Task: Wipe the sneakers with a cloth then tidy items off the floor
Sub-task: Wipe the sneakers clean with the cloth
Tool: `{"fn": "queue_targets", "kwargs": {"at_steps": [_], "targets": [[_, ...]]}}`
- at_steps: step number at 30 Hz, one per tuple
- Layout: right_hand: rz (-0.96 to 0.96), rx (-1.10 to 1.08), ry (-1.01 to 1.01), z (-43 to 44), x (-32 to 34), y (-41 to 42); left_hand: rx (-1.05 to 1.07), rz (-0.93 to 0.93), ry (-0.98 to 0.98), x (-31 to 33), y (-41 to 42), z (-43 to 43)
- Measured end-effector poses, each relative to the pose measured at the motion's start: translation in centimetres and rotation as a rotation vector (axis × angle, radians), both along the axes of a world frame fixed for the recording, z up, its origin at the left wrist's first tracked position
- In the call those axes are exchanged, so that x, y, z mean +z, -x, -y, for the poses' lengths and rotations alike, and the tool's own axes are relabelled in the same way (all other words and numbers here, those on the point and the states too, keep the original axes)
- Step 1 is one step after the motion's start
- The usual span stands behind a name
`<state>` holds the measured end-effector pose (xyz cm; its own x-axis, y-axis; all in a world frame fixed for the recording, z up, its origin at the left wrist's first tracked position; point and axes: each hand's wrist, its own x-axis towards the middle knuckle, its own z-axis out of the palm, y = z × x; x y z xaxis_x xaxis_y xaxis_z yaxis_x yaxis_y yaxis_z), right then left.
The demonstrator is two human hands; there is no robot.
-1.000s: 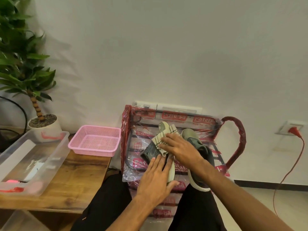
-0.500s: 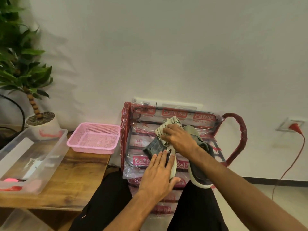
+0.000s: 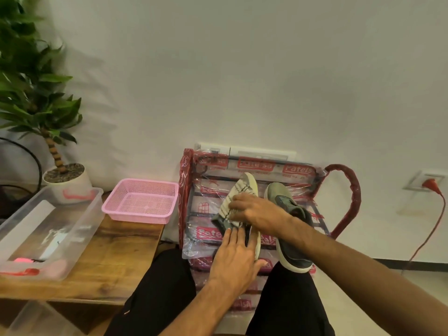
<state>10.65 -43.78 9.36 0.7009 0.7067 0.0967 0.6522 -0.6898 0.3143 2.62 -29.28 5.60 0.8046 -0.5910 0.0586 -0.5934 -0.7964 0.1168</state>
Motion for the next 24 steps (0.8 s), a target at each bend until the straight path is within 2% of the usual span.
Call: {"fn": "queue_targets", "kwargs": {"at_steps": [2, 6, 9, 11, 13, 18, 21, 24], "targets": [[0.019, 0.012, 0.026, 0.6, -0.1, 0.2, 0.005, -0.013, -0.017, 0.1, 0.2, 0.1], [0.169, -0.24, 0.029, 2.2, 1.2, -1.4, 0.003, -0.056, -0.078, 0.4, 0.1, -0.1], [0.186, -0.361, -0.139, 1.9, 2.0, -0.9, 0.014, -0.109, -0.053, 0.2, 0.3, 0.2], [0.195, -0.367, -0.3, 1.7, 2.3, 0.0, 0.021, -0.12, -0.03, 0.2, 0.6, 0.4], [0.141, -0.331, -0.371, 1.6, 2.5, 0.9, 0.02, -0.111, -0.018, 0.2, 0.7, 0.5], [-0.083, -0.189, -0.31, 1.8, 0.4, 3.2, 0.032, -0.073, 0.025, 0.0, 0.9, 0.2], [-0.018, -0.166, -0.242, 2.6, -0.2, 2.7, 0.019, -0.06, 0.023, 0.2, 1.0, 0.6], [0.082, -0.333, -0.272, 2.5, 0.0, 1.5, -0.012, 0.006, 0.013, 0.3, 0.7, 1.4]]}}
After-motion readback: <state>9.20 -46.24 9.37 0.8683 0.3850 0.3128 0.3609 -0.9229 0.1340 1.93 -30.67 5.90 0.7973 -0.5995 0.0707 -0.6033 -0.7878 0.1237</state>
